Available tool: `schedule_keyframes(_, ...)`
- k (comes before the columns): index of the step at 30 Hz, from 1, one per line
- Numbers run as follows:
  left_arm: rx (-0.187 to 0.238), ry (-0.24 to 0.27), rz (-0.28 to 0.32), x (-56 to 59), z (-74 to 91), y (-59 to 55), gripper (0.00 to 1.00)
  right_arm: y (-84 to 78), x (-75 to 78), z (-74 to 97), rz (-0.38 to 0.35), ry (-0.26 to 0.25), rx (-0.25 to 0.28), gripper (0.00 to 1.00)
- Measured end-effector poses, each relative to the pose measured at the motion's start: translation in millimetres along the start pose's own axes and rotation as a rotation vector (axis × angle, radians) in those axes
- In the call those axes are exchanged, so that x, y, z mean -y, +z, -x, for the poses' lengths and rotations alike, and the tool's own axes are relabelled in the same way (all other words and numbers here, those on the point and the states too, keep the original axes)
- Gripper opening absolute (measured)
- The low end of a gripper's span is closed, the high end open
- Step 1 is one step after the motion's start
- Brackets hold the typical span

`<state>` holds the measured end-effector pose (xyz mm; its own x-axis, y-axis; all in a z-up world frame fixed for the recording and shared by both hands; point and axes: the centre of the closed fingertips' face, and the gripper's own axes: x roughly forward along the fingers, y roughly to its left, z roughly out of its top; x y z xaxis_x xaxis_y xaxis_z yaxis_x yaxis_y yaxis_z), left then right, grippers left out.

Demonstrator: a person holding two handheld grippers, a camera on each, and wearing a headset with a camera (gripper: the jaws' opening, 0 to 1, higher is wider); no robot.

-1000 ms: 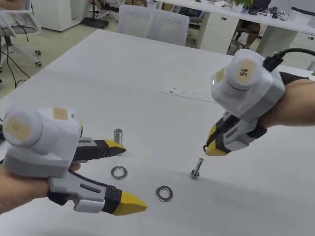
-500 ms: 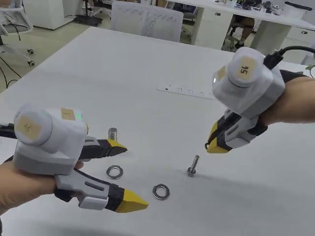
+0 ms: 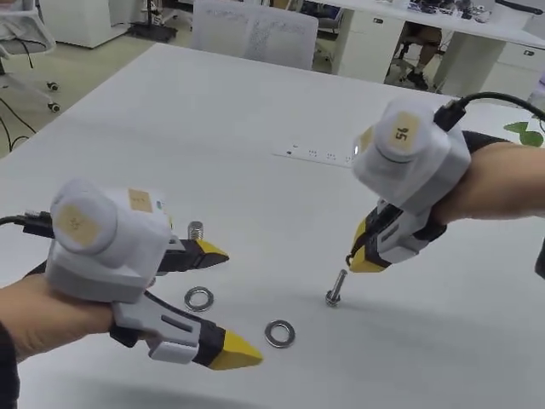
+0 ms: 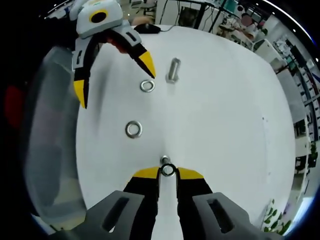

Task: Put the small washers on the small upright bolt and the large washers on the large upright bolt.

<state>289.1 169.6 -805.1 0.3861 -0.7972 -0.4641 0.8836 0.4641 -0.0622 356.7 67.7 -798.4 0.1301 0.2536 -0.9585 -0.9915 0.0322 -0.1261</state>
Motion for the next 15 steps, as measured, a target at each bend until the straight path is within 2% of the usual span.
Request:
schedule_keyframes(7,-0.012,0.020,-0.032,-2.0,-0.6,0.3,0.79,-1.0,-0.5,-9.7,-0.004,0.023,-0.009,0.13)
schedule_keyframes(12,-0.037,0.023,-0.056,-1.8,-2.3,-4.1,0.79,-3.5,-1.7,-14.7,-0.003,0.035,-0.016,0.13)
schedule_keyframes(15,-0.036,0.020,-0.057,-2.0,-3.1,-4.0,0.79,-2.8,-1.5,-15.9,-0.003,0.038,-0.014,0.13)
